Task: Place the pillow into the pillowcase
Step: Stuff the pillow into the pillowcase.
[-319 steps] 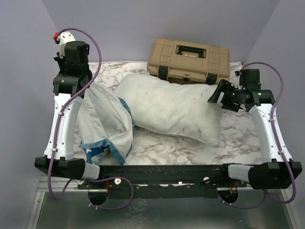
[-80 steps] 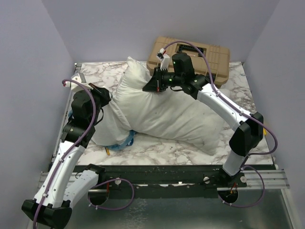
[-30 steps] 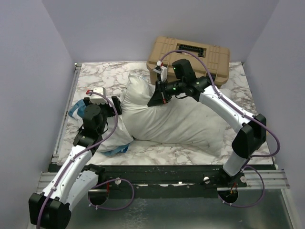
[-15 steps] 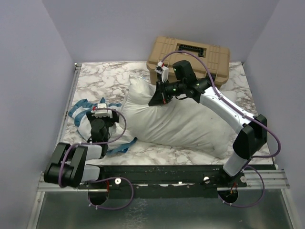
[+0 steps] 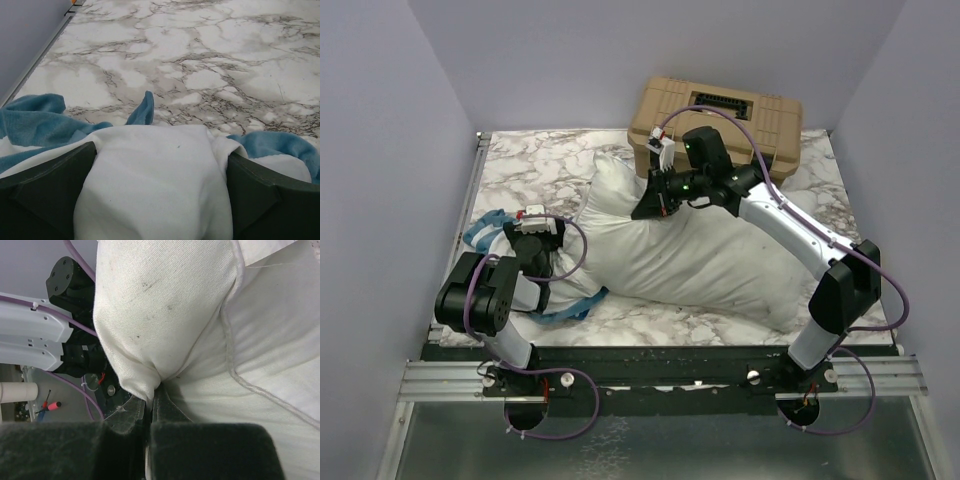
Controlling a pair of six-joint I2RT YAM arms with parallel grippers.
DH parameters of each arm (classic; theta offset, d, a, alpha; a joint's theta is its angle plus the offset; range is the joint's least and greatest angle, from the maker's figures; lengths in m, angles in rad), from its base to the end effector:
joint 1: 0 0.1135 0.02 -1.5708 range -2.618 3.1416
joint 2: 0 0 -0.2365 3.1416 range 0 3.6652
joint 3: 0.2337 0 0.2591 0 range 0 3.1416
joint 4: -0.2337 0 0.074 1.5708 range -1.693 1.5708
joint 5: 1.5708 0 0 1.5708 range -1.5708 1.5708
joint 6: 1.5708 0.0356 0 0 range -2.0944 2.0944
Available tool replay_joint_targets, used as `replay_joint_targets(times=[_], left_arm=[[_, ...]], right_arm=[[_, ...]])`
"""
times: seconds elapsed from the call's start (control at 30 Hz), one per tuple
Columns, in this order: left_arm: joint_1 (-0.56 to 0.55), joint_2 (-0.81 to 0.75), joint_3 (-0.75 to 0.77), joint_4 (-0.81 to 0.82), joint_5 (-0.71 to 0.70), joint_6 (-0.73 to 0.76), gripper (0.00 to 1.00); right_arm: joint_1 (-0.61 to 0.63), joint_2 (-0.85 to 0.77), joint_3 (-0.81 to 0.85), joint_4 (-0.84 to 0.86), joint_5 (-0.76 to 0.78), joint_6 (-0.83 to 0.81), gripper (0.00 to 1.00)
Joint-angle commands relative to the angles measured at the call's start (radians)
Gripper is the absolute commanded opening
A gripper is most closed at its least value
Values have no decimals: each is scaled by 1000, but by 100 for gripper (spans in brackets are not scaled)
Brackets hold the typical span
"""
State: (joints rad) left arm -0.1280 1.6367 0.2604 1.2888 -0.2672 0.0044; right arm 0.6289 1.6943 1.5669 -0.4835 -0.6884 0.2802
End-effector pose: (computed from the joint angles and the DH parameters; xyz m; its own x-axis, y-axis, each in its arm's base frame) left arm 0.2502 -0.0227 0.1043 -0.0873 0.0155 -0.9961 -0.1374 0.9901 0.0275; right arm 0.3020 0.2477 0.3175 -0.6878 -0.2362 -0.6864 -0.7127 0.3993 0.5767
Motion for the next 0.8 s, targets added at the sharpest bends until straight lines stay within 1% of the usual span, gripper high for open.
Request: replay_joint_targets(times=[0.0, 0.2, 0.37, 0.43, 0.77], left_arm=[[4, 15, 18, -28, -16, -20, 99], [4, 14, 17, -28, -16, -20, 99], [4, 14, 17, -28, -16, -20, 99], [4, 15, 17, -28, -17, -20, 99], [5, 15, 17, -28, -16, -20, 99]], right_arm=[[7, -10, -40, -7, -4, 12, 0], [7, -10, -63, 16, -16, 11, 0], [8, -17, -98, 74, -38, 31, 0], [8, -14, -85, 66, -49, 32, 0], [7, -78, -95, 74, 3, 38, 0]])
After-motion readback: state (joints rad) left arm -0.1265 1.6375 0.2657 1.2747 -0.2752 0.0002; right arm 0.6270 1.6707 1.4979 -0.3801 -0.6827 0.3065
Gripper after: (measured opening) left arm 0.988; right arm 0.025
